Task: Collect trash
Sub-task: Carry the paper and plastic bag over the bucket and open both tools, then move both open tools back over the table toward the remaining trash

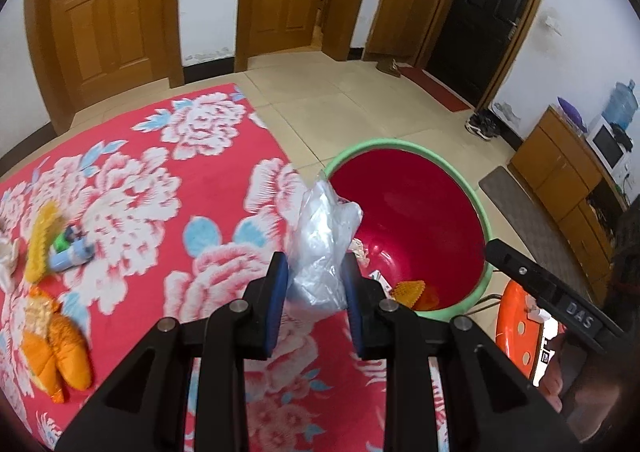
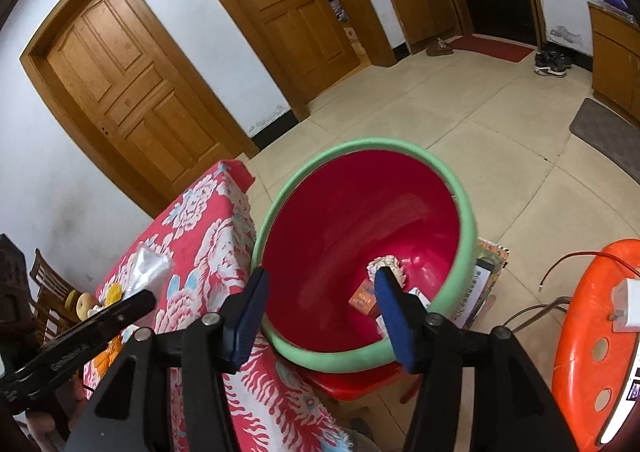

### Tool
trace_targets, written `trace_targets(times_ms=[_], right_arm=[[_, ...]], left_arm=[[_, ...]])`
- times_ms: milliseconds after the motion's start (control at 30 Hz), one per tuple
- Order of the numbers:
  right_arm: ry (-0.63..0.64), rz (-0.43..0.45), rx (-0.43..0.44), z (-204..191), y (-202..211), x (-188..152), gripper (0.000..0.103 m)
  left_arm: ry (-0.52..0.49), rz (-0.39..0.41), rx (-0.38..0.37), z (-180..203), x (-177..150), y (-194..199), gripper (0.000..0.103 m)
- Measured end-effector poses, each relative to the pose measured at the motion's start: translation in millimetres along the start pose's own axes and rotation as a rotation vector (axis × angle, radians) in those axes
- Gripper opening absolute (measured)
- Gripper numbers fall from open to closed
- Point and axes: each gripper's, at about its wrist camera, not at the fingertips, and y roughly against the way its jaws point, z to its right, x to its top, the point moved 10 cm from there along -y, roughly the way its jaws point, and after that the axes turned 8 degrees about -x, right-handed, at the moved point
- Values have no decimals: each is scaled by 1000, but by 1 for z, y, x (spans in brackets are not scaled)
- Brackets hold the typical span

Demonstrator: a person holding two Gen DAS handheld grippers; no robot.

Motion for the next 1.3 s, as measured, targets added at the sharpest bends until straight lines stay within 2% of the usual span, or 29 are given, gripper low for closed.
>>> trace_targets(times_ms=[200, 400, 500, 533, 567, 633, 667, 767, 1033, 1300], right_arm=[[-43, 33, -21, 16, 10, 1, 59], [-79, 28, -32, 30, 12, -3, 59], [-91, 26, -42, 38, 12, -4, 59], [-95, 27, -44, 41, 12, -5, 59], [-100, 26, -44, 43, 13, -5, 59], [-107, 27, -45, 48, 14, -5, 59], [-111, 26, -45, 49, 14, -5, 59], [-115, 26, -42, 49, 16, -6, 59], [-76, 17, -11, 29, 24, -13, 61], [-37, 15, 25, 1, 35, -23, 69]], left_arm=[[-55, -35, -18, 22, 0, -25, 27], [-92, -65, -20, 36, 0, -52, 27], [-83, -70, -39, 41, -1, -56, 35], [-79, -66, -52, 42, -1, -56, 44], [-80, -61, -58, 44, -1, -54, 52], [-90, -41, -47, 46, 1, -50, 61], [-97, -34, -38, 47, 2, -47, 62], [-101, -17, -27, 46, 3, -39, 62], [-24, 24, -5, 24, -4, -6, 62], [35, 67, 53, -8, -15, 36, 62]])
